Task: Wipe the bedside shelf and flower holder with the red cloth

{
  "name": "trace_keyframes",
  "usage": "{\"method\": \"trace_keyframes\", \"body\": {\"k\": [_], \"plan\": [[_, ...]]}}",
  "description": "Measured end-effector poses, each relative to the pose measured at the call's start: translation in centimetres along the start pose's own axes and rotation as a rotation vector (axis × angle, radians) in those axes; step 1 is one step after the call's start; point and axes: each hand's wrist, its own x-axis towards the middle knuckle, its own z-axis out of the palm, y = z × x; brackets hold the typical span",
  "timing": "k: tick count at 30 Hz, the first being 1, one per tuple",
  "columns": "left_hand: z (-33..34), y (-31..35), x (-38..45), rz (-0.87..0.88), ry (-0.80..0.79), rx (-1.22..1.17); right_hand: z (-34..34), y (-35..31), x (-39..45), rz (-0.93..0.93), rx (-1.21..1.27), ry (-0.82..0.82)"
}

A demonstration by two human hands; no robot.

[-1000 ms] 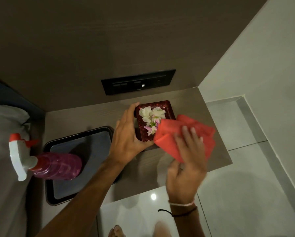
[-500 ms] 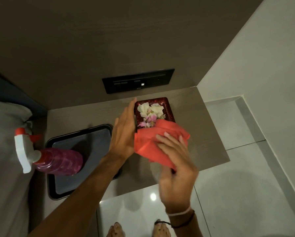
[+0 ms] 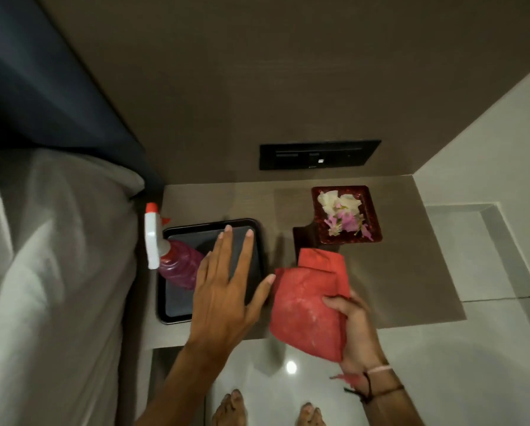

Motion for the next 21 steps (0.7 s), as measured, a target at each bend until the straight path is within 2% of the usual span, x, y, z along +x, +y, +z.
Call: {"method": "trace_keyframes", "body": {"k": [8, 11, 15, 17, 21], "plan": [[-1.5, -0.8, -1.0, -0.067, 0.047, 0.008, 10.2, 0.4, 8.6, 0.091, -0.157, -0.253], [-1.6, -1.2, -1.4, -0.076, 0.034, 0.046, 12.0, 1.6, 10.5, -0.027, -0.456, -0.292], [-1.4, -1.6, -2.5, -0.062, 0.014, 0.103, 10.5, 2.2, 9.5, -0.346, -0.922, -0.214], [-1.9, -1.4, -3.4, -0.052, -0.005, 0.137, 8.7, 1.8, 7.5, -0.483, -1.147, -0.253], [-5.8, -0.6, -4.6, -0.05, 0.0, 0.231, 6.2, -0.4, 3.1, -0.54, -1.519, -0.303]]}}
